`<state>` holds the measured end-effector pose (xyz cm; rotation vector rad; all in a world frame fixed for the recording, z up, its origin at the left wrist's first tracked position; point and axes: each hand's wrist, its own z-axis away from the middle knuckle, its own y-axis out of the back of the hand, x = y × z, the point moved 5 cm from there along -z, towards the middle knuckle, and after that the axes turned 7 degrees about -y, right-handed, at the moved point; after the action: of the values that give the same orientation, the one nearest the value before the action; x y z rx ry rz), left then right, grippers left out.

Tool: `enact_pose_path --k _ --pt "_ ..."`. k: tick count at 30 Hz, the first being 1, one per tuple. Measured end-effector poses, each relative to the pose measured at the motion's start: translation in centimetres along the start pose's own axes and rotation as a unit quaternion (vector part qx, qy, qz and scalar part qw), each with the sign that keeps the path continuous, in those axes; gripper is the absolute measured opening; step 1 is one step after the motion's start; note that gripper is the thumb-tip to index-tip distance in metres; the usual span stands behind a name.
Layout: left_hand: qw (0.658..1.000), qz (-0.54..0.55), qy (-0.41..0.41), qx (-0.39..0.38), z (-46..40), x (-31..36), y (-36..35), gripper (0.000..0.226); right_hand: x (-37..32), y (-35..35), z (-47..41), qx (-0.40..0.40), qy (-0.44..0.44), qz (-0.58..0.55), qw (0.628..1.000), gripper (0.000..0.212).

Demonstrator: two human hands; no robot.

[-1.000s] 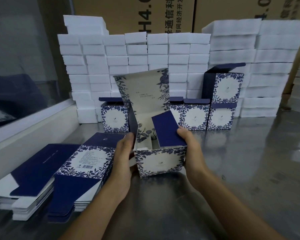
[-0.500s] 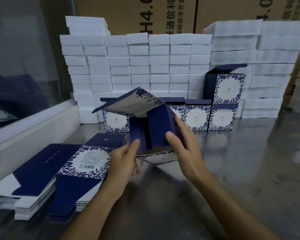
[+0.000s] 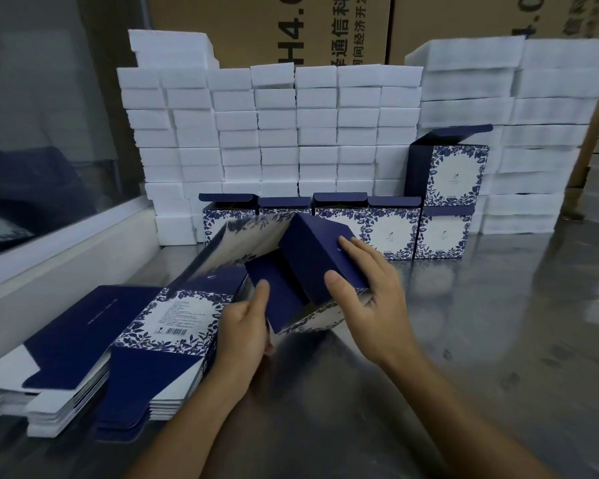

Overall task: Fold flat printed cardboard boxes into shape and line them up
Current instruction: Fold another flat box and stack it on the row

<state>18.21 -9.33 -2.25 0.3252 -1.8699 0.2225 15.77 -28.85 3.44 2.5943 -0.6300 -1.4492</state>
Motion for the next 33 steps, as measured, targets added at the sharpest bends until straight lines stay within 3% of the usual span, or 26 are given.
enact_pose_path --k 3,13,16,22,26,33 --pt "0.999 0.003 0.002 0.04 -0.4 -0.1 1.0 0.061 -0.3 -0.2 0.0 0.002 0.014 0.004 1.0 0.068" --pt "0.99 -0.097 -0.097 0.038 0.2 1.5 0.8 0.056 -0.4 -0.2 -0.2 0.03 0.009 0.006 0.999 0.068" --pt "0.994 -0.063 -0.077 0.053 0.4 1.6 0.9 0.06 -0.5 0.1 -0.2 0.05 0.007 -0.022 0.998 0.062" --pt "0.996 -0.003 -0.035 0.076 -0.6 1.1 1.7 0.041 -0.3 0.5 -0.6 0.048 -0.021 -0.064 0.997 0.06" --pt "0.996 0.01 -0.023 0.086 -0.6 1.0 1.9 0.031 -0.5 0.5 -0.5 0.043 -0.004 -0.055 0.998 0.047" --pt "0.994 0.002 -0.016 0.105 -0.5 1.2 1.9 0.026 -0.5 0.3 -0.6 0.024 -0.006 -0.041 0.999 0.072"
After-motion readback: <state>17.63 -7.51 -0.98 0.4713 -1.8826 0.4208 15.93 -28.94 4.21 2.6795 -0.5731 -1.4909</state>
